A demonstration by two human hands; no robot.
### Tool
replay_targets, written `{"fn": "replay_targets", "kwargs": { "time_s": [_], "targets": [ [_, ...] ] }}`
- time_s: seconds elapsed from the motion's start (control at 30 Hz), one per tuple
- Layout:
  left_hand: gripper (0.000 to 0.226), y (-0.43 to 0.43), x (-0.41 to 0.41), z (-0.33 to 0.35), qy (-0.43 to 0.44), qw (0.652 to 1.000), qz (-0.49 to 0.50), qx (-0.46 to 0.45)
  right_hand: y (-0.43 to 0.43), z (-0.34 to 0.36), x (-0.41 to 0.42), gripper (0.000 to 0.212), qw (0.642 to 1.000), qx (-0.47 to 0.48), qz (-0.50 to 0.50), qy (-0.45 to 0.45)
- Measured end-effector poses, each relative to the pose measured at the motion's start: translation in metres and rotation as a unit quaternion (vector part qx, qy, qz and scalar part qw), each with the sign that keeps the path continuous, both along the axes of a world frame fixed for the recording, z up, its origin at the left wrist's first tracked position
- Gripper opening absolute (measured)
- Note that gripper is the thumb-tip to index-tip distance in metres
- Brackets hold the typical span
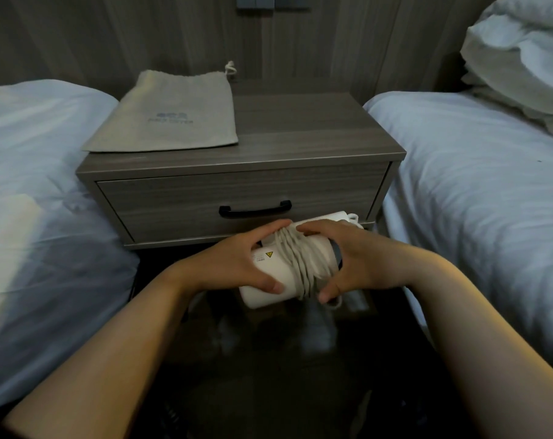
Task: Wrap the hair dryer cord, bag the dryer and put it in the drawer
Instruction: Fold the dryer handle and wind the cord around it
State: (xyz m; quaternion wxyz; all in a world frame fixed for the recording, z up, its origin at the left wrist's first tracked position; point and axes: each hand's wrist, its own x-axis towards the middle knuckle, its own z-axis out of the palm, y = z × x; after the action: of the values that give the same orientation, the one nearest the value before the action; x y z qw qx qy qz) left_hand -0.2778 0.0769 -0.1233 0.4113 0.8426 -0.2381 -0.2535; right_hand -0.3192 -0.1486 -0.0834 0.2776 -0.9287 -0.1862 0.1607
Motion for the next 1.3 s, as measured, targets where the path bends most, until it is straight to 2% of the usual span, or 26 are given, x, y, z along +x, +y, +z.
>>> {"fn": "replay_targets", "kwargs": {
  "time_s": [0.1,0.27,0.4,0.5,0.6,0.7,0.77,0.83,0.9,1.0,1.07,1.13,1.3],
  "targets": [
    [0.102,0.0,0.0,0.001,0.004,1.0,-0.009,0.006,0.001,-0.004,0.001,0.093,1.0,0.0,-0.003,-0.014],
    [0.106,0.001,0.0,0.001,0.018,0.999,-0.041,0.016,-0.013,0.0,0.0,0.102,0.995,-0.034,0.071,0.056],
    [0.107,0.0,0.0,0.002,0.026,0.999,-0.042,0.013,-0.013,0.0,0.001,0.1,0.997,-0.017,0.068,0.037],
    [0.1,0.001,0.001,0.003,0.035,0.999,-0.036,0.002,-0.008,-0.002,0.003,0.085,0.997,0.033,0.06,0.025],
    [0.1,0.0,0.0,0.002,0.038,0.999,-0.032,-0.01,-0.003,-0.007,0.005,0.066,0.999,0.025,0.036,-0.016],
    [0.102,-0.001,0.002,0.0,0.05,0.998,-0.019,-0.029,-0.001,-0.011,0.007,0.066,0.997,0.033,-0.006,-0.068],
    [0.101,0.0,0.004,-0.001,0.065,0.997,-0.003,-0.051,0.003,-0.01,0.006,0.063,0.991,0.083,-0.037,-0.098],
    [0.094,0.001,0.008,-0.002,0.086,0.993,0.014,-0.08,0.008,-0.009,0.005,0.05,0.981,0.142,-0.041,-0.126],
    [0.089,0.003,0.011,-0.002,0.097,0.991,0.02,-0.093,0.009,-0.008,0.004,0.043,0.979,0.162,-0.032,-0.122],
    [0.08,0.005,0.012,-0.001,0.117,0.988,0.007,-0.097,0.002,-0.006,0.004,0.061,0.985,0.159,0.005,-0.068],
    [0.078,0.005,0.011,-0.001,0.125,0.988,0.003,-0.095,-0.003,-0.004,0.003,0.08,0.991,0.126,0.037,-0.038],
    [0.08,0.004,0.012,-0.003,0.128,0.987,0.003,-0.095,-0.004,-0.003,0.003,0.09,0.994,0.094,0.051,-0.035],
    [0.082,0.001,0.009,-0.002,0.134,0.987,-0.002,-0.094,-0.001,-0.002,0.001,0.08,0.995,0.075,0.038,-0.045]
  ]
}}
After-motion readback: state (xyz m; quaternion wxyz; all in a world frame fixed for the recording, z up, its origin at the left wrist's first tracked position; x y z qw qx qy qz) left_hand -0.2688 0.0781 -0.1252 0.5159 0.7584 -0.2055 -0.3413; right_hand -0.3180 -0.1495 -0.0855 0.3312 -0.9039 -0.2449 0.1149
